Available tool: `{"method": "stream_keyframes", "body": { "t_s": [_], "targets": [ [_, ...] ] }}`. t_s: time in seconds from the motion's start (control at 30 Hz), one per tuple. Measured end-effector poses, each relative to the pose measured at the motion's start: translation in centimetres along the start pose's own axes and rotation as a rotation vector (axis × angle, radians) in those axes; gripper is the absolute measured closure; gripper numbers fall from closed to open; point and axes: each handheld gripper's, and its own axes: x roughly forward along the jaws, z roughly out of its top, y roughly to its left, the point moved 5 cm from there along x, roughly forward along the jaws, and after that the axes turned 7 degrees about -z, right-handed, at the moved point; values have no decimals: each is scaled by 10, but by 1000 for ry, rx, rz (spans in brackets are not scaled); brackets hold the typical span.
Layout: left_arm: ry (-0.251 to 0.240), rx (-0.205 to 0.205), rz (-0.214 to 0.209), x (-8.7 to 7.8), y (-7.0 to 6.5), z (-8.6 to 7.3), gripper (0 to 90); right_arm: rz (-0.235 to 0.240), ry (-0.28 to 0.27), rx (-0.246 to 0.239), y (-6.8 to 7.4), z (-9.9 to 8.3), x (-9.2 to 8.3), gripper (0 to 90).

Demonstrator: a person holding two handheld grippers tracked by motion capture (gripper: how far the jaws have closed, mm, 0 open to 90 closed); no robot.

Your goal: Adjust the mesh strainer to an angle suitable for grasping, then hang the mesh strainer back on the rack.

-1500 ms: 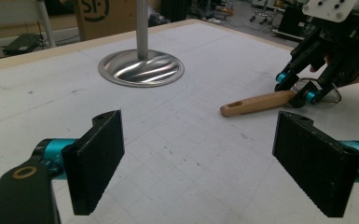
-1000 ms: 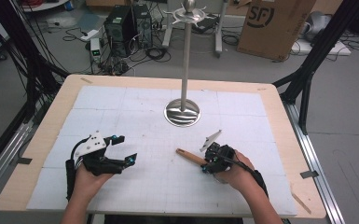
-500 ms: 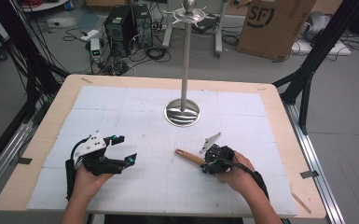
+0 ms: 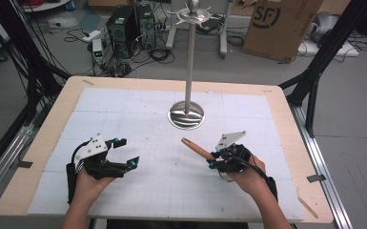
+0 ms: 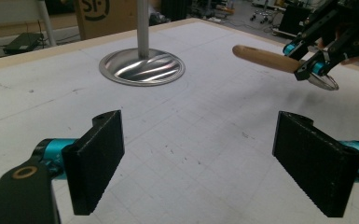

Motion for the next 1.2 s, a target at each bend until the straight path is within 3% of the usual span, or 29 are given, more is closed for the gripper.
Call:
{"method": "stream_keyframes", "body": {
  "t_s": [0.33, 0.57, 0.93, 1.2],
  "targets": [
    [-9, -4, -14, 2, 1, 0, 172, -1, -114, 56, -14, 4, -16, 687],
    [-23, -11, -8, 3, 5, 1, 172, -14, -158, 94, -25, 1, -25, 687],
    [-25, -9, -3, 5, 4, 3, 172, -23, -228, 137, -29, -1, -34, 687],
    [-31, -13, -3, 3, 5, 3, 172, -8, -308, 154, -35, 4, -45, 686]
  ]
}}
